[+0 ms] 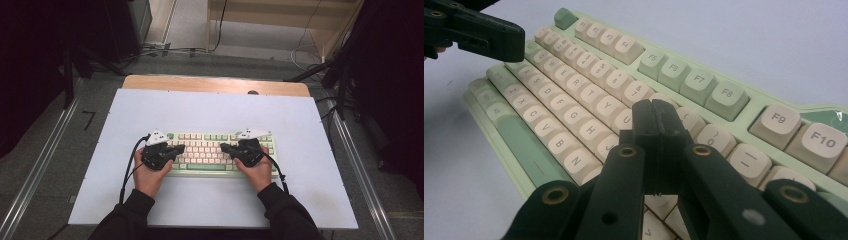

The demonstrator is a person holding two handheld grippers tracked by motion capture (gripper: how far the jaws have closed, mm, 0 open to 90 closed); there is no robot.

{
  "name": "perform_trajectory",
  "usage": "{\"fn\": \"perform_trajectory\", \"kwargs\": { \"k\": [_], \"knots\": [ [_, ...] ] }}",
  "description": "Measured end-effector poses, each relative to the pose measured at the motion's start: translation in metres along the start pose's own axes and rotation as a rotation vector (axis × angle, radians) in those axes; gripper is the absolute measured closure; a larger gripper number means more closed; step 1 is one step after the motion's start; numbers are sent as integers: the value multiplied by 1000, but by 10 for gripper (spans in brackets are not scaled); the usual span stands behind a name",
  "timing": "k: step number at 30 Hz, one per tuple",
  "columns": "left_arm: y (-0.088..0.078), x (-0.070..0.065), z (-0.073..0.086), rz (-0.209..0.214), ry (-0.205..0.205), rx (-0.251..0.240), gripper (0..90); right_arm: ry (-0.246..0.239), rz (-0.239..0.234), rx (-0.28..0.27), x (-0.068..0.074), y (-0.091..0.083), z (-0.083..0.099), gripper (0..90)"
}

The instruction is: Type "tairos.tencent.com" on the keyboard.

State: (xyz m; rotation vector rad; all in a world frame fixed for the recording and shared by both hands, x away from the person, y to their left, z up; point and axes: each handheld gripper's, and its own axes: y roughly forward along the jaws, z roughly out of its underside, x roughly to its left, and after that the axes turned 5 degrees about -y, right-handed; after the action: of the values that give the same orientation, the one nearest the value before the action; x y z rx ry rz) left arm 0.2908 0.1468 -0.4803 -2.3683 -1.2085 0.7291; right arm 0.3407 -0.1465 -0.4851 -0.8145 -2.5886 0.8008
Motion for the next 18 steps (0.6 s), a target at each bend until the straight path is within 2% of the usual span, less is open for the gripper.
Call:
{"fn": "perform_trajectory", "kwargs": {
  "k": [18],
  "knots": [
    [1, 0, 0, 3, -2, 3, 900, -21, 25, 30, 4, 12, -2, 878]
  ]
}}
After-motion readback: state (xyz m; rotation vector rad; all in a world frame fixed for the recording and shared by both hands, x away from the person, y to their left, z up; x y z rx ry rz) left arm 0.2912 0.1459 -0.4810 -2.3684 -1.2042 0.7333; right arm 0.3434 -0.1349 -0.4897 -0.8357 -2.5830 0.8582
